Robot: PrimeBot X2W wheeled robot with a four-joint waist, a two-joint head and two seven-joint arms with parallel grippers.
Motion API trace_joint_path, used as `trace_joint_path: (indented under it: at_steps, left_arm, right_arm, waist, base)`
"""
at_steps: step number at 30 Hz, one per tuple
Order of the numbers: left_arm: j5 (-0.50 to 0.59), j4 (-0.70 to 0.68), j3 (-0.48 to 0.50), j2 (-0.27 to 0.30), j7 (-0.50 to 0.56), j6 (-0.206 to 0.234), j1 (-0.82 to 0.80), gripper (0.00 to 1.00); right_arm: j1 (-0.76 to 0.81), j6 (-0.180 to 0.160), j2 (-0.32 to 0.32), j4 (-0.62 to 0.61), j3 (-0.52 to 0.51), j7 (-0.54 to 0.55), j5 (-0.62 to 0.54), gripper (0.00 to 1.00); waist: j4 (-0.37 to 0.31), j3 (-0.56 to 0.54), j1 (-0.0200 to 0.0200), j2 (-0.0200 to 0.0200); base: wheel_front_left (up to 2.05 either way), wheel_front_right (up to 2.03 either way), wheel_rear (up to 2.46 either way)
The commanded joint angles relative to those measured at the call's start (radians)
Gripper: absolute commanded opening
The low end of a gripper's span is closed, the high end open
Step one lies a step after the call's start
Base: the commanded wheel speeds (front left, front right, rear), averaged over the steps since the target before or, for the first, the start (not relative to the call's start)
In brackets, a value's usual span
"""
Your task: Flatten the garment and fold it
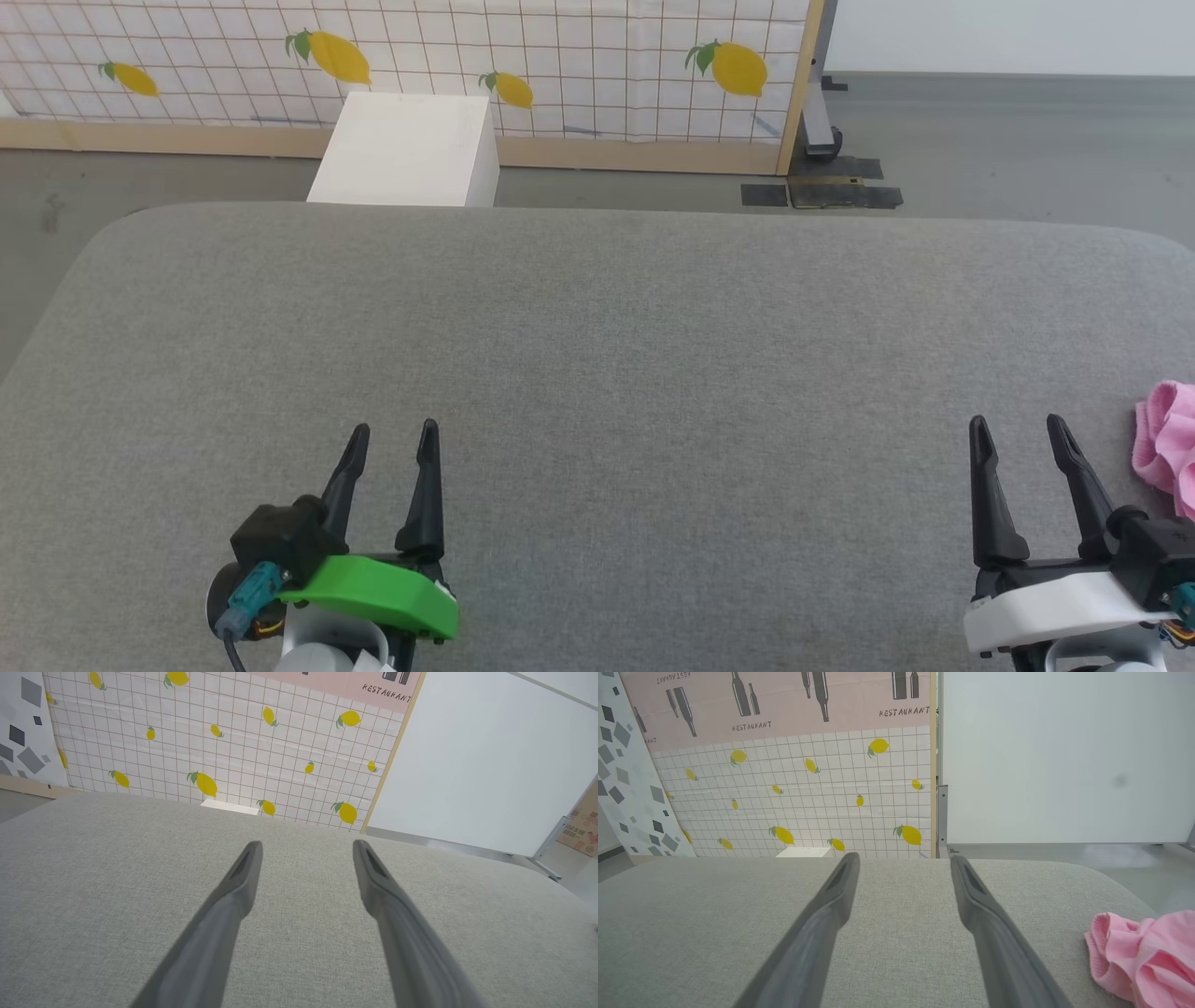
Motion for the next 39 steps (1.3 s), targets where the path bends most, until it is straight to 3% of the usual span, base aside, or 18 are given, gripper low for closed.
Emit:
trace_joint_path:
  at_steps: [1,2,3,39]
  left_arm:
    - [-0.007,0.005,-0.003,-0.005,-0.004,0.002,0.002,1.0]
    - [-0.008,0.006,-0.004,-0.005,-0.004,0.001,0.003,1.0]
    - [-0.001,0.002,-0.001,0.0,0.0,0.0,0.0,0.0]
    - [0.052,-0.028,0.016,-0.001,0.048,0.017,0.008,0.0]
  right_arm:
    - [-0.006,-0.001,0.001,0.003,-0.001,-0.006,0.006,1.0]
    - [-0.007,-0.001,0.001,0.004,-0.001,-0.006,0.007,1.0]
    - [0.0,0.0,0.0,0.002,0.0,0.0,0.0,0.0]
    - [-0.011,0.0,0.0,-0.003,0.02,0.042,-0.021,0.0]
  waist:
    - [0.0,0.0,0.0001,0.0]
    - [-0.001,0.0,0.0001,0.0]
    - [-0.001,0.0,0.0001,0.0]
    - [-0.009,-0.003,0.0001,0.0]
  base:
    - [0.0,0.0,0.0]
    - [0.0,0.0,0.0]
    - [0.0,0.0,0.0]
    - [0.0,0.0,0.0]
